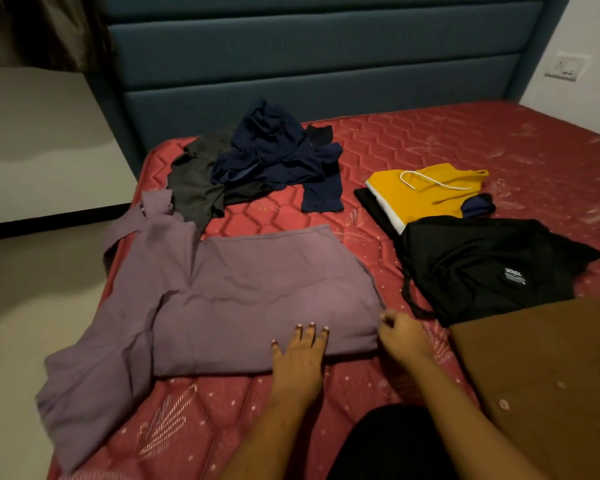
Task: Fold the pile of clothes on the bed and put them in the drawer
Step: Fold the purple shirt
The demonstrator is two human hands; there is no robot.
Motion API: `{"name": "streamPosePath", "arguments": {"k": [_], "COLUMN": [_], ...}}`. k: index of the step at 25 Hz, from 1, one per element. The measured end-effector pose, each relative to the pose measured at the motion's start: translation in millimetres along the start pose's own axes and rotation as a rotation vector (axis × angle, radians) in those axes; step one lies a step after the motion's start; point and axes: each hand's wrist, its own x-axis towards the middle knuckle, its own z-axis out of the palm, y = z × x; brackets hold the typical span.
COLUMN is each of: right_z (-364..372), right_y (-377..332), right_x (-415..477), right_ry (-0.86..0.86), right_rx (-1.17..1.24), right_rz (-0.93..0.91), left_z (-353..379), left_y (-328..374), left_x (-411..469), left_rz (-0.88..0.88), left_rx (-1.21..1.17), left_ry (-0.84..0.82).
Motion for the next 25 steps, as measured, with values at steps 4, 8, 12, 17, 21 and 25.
{"name": "streamPosePath", "arguments": {"k": [4,8,12,17,21,25], "right_z": [-6.8,-9.9,-7.4,-9.1,-7.1,-4.2], "right_y": [3.2,19.0,29.4,28.5,34.2,25.8], "right_x": [-1.3,-9.3,-13.1,-20.1,-14.7,-13.6], "right_ry": [-0.004,-0.116,-0.095,-0.314,-0.329,-0.254], "right_rx": [0.725,0.702,0.611,0.252,-0.157,-0.297], "right_rz": [0.048,0.026,0.007,-0.024,-0.097,-0.007], "left_z": [-5.6,-9.6,4.7,18.1,13.5,6.8], "left_y": [2.2,-4.9,-7.2,-0.7,10.5,-3.6], "left_x": [-5.2,-3.5,-11.1,-28.8,-39.5,-56.4], "left_rz": [0.019,0.108,0.185,0.106,0.036,-0.045], "left_rx": [-0.001,0.055,0.164,0.202,0.145,0.058], "left_ry": [0.282,0.408,0.297,0.153,-0.013,-0.043]}}
